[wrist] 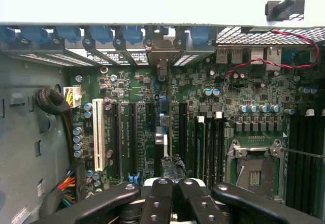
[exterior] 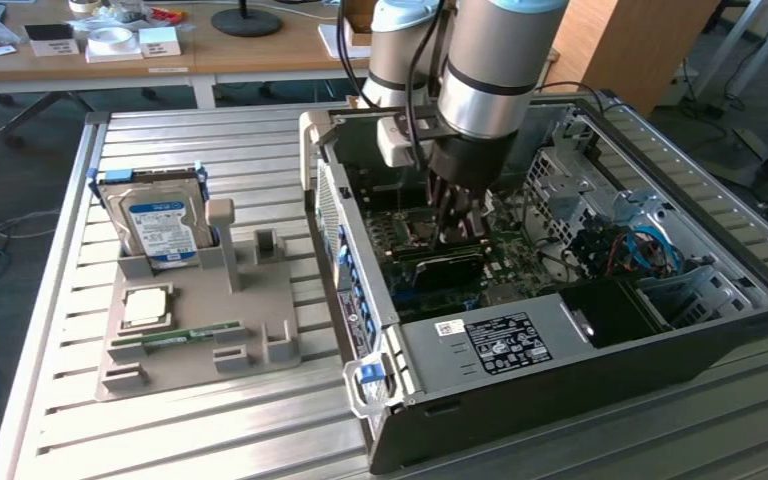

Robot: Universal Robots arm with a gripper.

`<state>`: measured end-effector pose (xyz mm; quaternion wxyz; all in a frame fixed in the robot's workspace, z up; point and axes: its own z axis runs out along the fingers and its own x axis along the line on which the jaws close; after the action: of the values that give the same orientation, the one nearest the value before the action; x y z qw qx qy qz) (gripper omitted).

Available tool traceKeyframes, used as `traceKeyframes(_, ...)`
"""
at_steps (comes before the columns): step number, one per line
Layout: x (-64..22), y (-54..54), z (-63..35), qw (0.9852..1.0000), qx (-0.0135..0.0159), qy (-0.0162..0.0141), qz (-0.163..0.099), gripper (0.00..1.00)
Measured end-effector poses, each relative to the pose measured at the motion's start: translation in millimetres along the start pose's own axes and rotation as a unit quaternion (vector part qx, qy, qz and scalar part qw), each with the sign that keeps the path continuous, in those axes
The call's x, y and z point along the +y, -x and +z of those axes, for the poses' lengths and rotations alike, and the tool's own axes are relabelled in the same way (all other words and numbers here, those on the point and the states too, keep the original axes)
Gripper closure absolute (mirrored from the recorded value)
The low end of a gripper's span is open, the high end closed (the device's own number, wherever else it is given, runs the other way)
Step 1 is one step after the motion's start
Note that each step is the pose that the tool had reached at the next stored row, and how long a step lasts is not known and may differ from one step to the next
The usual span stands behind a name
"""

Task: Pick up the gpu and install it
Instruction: 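Press down on the gpu until it lock into place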

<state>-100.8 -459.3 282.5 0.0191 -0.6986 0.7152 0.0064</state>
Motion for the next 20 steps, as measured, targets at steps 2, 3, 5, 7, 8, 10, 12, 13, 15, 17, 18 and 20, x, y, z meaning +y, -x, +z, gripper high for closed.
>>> traceKeyframes(2,0.0,0.0,0.4,1.0,0.0001,0.0001,0.0,0.89)
traceKeyframes(3,0.0,-0.1,0.4,1.0,0.0001,0.0,0.0,0.89)
traceKeyframes(5,0.0,0.0,1.6,1.0,-0.0001,-0.0001,0.0,0.89)
traceKeyframes(7,0.1,-0.1,2.8,1.0,0.0,0.0,0.0,0.89)
traceKeyframes(8,0.1,-0.1,2.8,1.0,0.0001,0.0001,0.0,0.89)
traceKeyframes(10,0.1,-0.1,2.8,1.0,0.0001,0.0001,0.0,0.89)
traceKeyframes(12,-0.8,-0.1,3.2,1.0,-0.0001,0.0,0.0,0.89)
traceKeyframes(13,-1.7,-0.1,3.2,1.0,-0.0001,0.0,0.0,0.89)
traceKeyframes(15,-2.4,-0.1,3.4,1.0,0.0001,0.0,0.001,0.89)
traceKeyframes(17,-2.4,-0.1,4.0,0.9999,0.0003,-0.0002,0.01,0.89)
traceKeyframes(18,-2.4,-0.1,4.1,0.9999,0.0004,-0.0004,0.016,0.89)
traceKeyframes(20,-2.4,-0.1,4.2,0.9999,0.0004,-0.0005,0.017,0.89)
